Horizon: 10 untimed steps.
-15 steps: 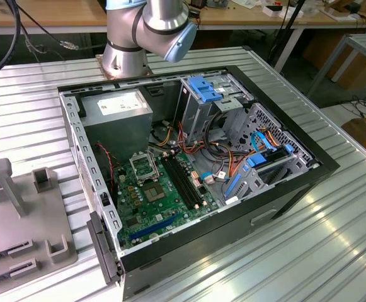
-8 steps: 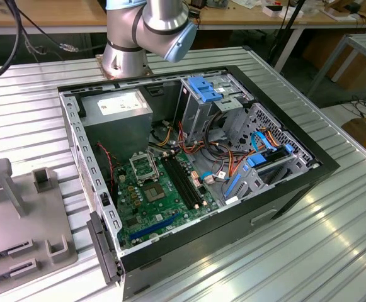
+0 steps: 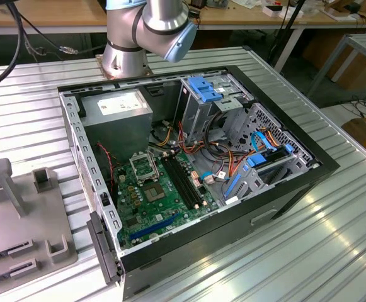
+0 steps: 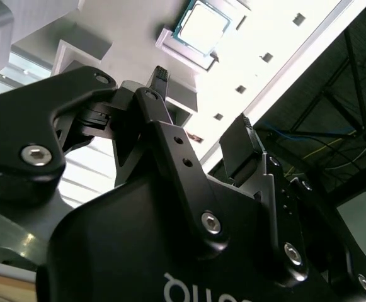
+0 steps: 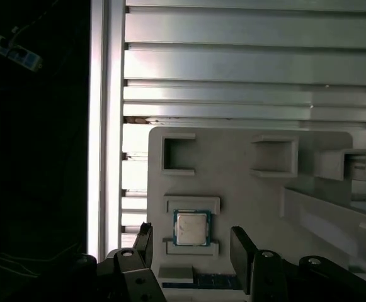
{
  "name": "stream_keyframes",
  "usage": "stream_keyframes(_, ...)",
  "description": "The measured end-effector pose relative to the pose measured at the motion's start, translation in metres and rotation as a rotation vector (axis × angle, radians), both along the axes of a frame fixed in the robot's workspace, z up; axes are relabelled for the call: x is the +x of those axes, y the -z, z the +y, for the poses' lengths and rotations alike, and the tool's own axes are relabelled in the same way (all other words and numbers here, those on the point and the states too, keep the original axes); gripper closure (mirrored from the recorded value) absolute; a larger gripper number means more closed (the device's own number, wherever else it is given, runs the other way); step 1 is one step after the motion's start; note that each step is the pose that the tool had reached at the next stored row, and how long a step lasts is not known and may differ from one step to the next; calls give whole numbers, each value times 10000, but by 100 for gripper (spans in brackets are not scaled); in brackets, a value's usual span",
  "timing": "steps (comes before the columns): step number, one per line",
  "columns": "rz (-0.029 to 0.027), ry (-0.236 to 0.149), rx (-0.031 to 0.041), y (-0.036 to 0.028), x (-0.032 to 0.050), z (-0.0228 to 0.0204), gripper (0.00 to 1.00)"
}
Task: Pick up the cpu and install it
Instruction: 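Pick up the cpu and move it towards the insertion slot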
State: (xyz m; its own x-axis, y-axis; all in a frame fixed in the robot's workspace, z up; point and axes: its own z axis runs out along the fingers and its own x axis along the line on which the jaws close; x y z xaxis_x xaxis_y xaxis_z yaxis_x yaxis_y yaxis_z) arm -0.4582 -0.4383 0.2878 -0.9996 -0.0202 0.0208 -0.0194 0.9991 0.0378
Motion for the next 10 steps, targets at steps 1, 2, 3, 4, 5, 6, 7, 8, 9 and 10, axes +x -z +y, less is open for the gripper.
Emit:
stream_keyframes(1, 0, 0, 0, 8, 0, 0, 39)
stream_keyframes(2, 0, 0, 0, 22, 0, 0, 39)
stream_keyframes(3, 0, 0, 0, 36, 0, 0, 39)
stream_keyframes(4, 0, 0, 0, 44, 0, 0, 39)
stream_keyframes(5, 0, 0, 0, 52, 0, 0, 39)
stream_keyframes(6, 0, 0, 0, 57, 0, 0, 39)
stream_keyframes(7, 1, 0, -1, 60, 0, 0, 39)
stream_keyframes(8, 2, 0, -1, 63, 0, 0, 39)
stream_keyframes(9, 2, 0, -1, 66, 0, 0, 39)
stream_keyframes(10, 0, 0, 0, 69, 0, 0, 39)
